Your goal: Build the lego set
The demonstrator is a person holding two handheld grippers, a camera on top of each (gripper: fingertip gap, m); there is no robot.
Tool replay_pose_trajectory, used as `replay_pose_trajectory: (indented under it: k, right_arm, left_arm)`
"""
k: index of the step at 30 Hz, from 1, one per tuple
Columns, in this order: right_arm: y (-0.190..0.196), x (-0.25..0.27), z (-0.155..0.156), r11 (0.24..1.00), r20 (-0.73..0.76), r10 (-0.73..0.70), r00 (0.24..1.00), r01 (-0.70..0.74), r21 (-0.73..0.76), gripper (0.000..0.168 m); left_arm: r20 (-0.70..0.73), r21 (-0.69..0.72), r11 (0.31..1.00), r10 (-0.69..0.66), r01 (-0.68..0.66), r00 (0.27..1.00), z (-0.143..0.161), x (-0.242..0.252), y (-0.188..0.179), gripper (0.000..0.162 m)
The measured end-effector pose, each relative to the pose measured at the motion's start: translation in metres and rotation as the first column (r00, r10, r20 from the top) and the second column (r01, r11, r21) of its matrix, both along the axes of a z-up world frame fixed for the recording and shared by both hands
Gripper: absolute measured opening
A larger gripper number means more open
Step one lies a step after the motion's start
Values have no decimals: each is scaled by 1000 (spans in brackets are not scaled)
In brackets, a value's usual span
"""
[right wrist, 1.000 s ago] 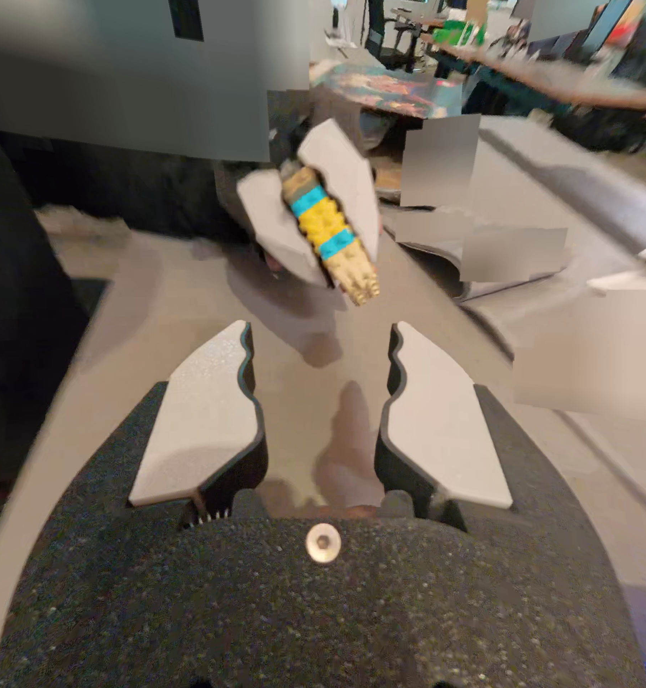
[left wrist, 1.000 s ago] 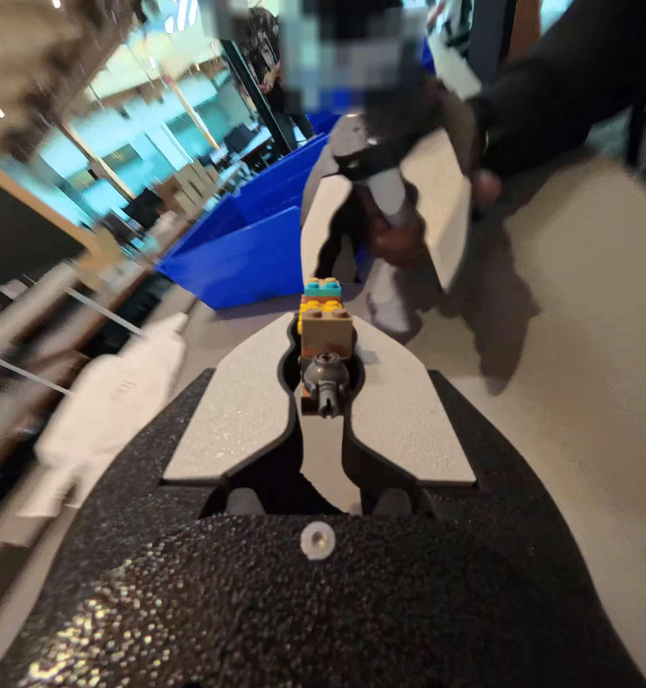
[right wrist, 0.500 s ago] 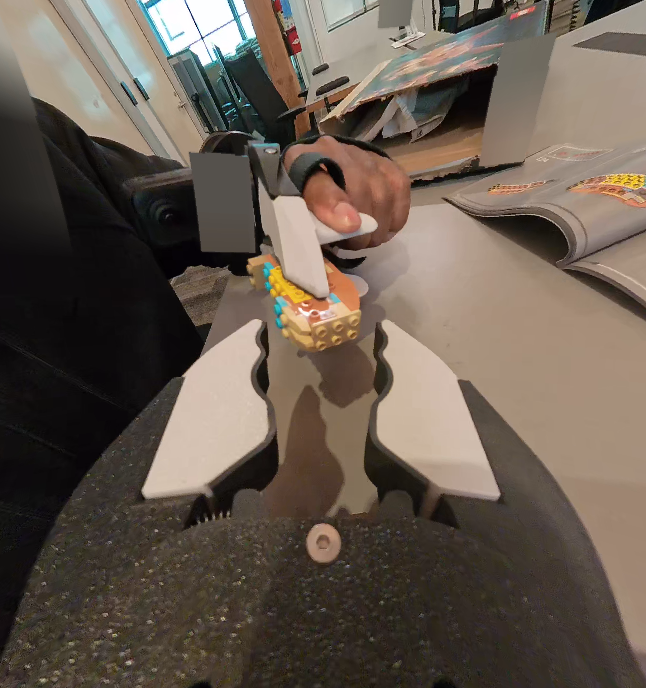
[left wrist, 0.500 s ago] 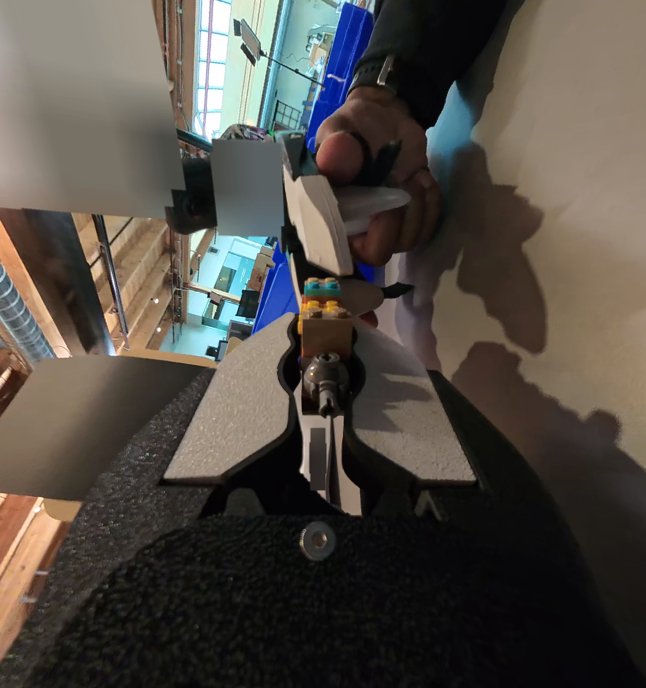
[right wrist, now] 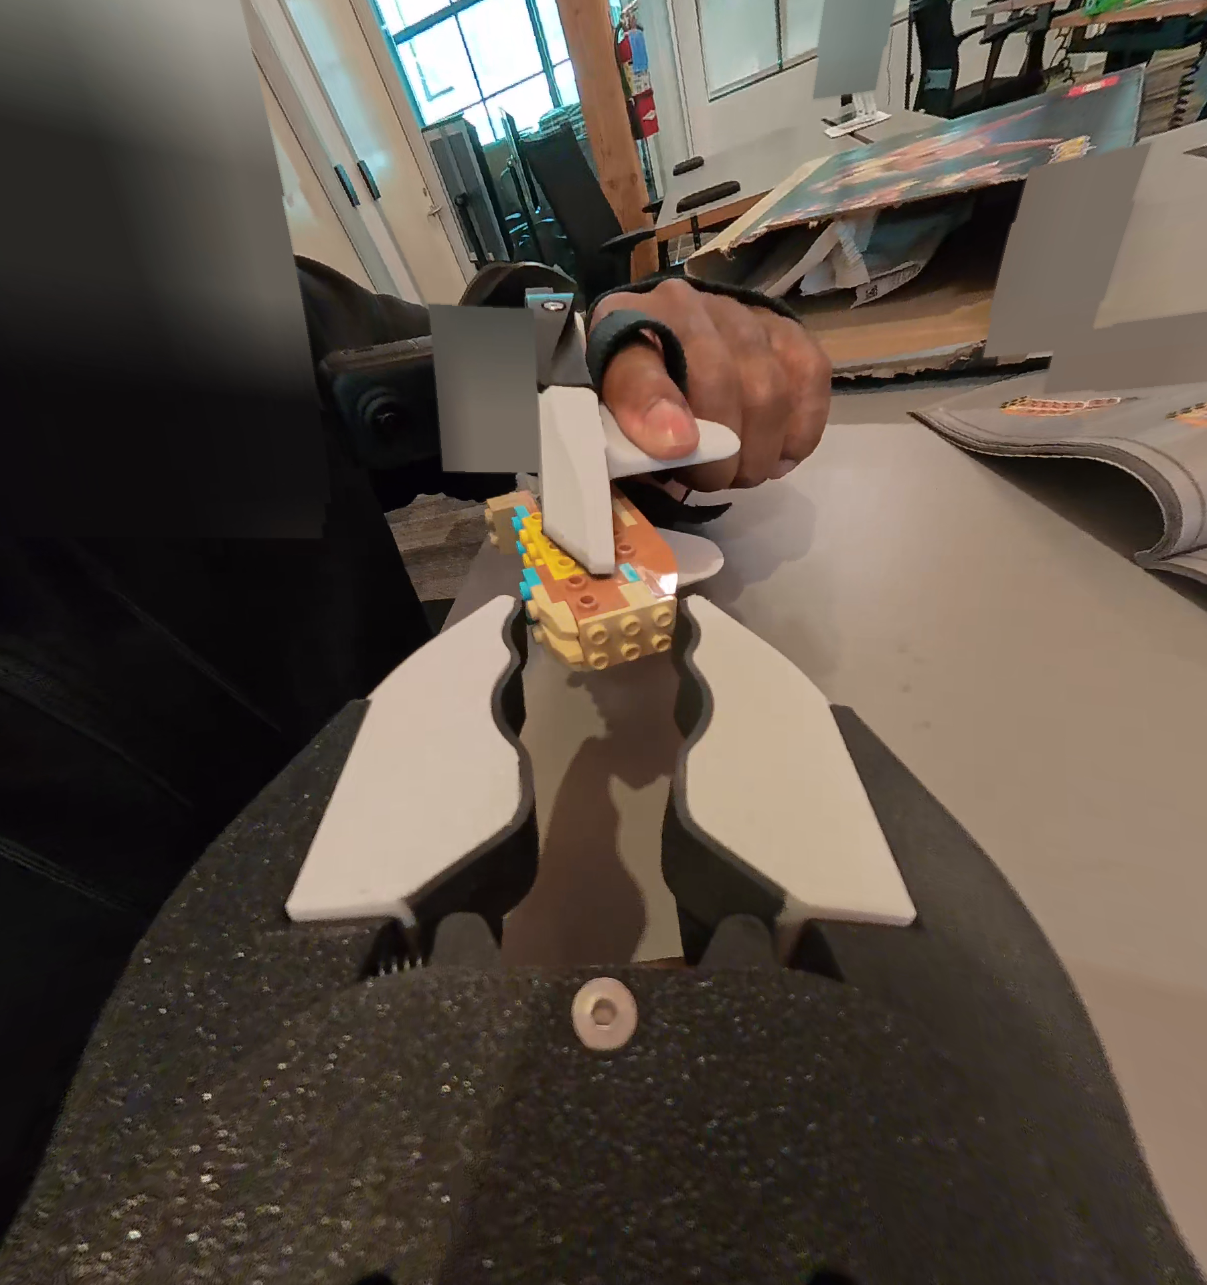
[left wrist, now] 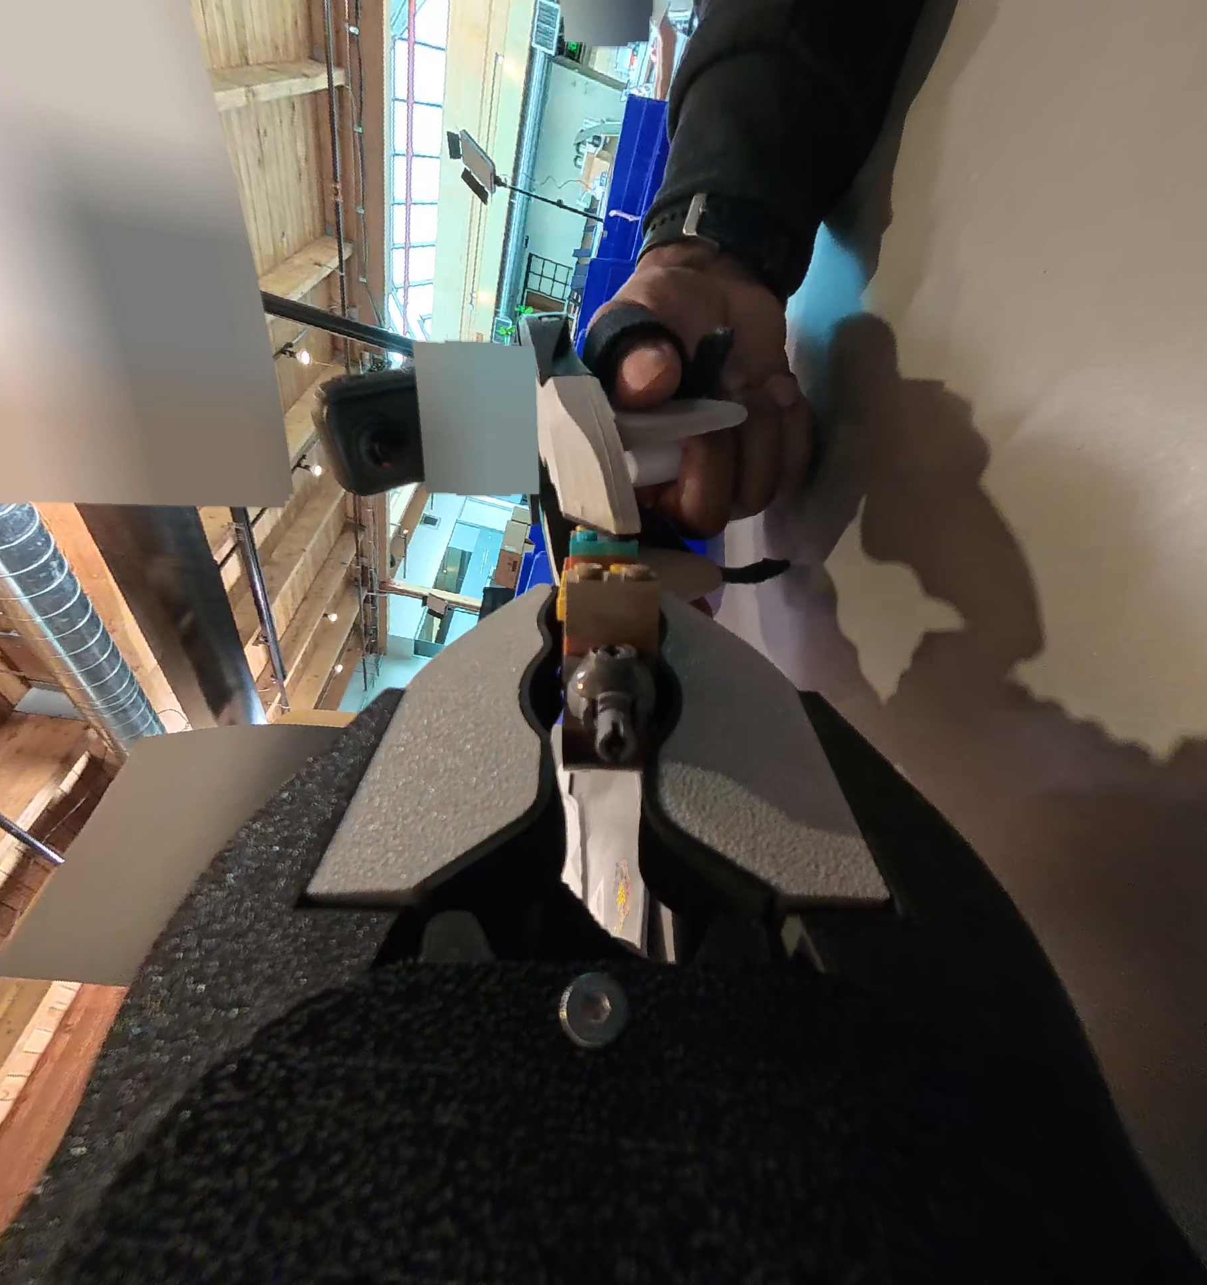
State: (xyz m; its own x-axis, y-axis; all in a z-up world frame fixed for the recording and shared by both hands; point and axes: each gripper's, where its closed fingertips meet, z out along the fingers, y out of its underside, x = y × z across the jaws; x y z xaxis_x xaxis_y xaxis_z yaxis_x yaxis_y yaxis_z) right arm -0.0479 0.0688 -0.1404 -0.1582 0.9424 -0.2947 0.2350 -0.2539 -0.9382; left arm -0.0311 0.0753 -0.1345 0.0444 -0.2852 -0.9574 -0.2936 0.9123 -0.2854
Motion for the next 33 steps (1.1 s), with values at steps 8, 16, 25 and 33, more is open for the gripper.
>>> replay_pose_trajectory:
  k: [8,16,25,33]
  right_arm:
    - [3,-1,-2,1000,16,-19,1000,19,-17,40]
    - [26,7,-6,956,78,-181,980,156,249,64]
    - [32,7,9,942,-27,-231,972,231,245,33]
    - [46,17,-7,908,94,-337,937,297,294,20]
  left_arm:
    - [13,-65,998,7,-6,1000,-3,-2,4,20]
    - [123,-756,649,24,78,992,-6,-3,33,20]
    - [188,-939,284,-57,197,980,4,-1,26,20]
    - [39,-978,208,47,28,998,-16,-12,46,44]
